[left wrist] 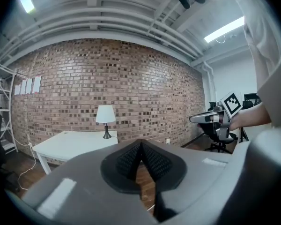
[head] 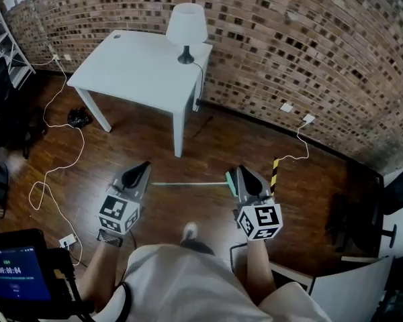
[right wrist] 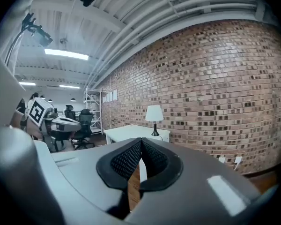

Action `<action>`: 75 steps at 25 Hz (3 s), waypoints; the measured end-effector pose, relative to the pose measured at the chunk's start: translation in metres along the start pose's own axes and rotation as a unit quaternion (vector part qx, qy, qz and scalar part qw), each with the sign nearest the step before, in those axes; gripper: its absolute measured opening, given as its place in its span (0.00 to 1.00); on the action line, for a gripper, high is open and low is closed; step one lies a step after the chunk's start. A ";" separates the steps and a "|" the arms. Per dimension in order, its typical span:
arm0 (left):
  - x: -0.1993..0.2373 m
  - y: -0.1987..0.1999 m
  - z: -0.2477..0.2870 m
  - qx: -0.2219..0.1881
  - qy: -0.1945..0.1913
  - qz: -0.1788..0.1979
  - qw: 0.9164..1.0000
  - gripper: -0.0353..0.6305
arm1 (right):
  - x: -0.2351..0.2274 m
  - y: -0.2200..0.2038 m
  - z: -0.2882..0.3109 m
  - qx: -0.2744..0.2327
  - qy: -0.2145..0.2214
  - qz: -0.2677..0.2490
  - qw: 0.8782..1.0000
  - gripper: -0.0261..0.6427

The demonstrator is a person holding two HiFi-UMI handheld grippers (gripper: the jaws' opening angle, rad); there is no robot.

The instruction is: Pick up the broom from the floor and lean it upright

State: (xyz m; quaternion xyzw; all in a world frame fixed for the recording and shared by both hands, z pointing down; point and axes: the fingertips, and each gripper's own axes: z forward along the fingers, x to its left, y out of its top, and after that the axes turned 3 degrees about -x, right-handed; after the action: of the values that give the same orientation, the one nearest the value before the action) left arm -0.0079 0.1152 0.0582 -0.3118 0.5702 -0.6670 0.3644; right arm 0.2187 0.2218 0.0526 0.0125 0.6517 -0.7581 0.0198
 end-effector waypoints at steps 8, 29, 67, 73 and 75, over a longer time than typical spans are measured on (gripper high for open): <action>0.030 -0.006 0.034 0.017 -0.002 -0.011 1.000 0.05 | -0.007 0.006 0.051 0.012 0.015 -0.003 1.000 0.06; 0.088 -0.020 0.040 0.003 -0.023 -0.033 0.999 0.05 | 0.037 0.007 0.118 0.037 0.048 -0.051 0.997 0.06; 0.166 -0.388 0.095 0.194 0.104 -0.137 0.966 0.05 | 0.134 -0.397 0.350 0.260 0.301 -0.052 0.916 0.21; 0.164 -0.480 0.102 0.233 0.121 -0.155 0.952 0.05 | 0.122 -0.504 0.372 0.302 0.328 -0.071 0.892 0.21; 0.163 -0.511 0.104 0.240 0.125 -0.165 0.948 0.05 | 0.116 -0.541 0.373 0.319 0.333 -0.074 0.884 0.22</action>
State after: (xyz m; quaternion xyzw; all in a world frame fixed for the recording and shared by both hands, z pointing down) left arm -0.0757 -0.0345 0.5792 -0.2188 0.3748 -0.8685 0.2395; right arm 0.0804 -0.0678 0.6383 0.2215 0.3423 -0.8754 -0.2597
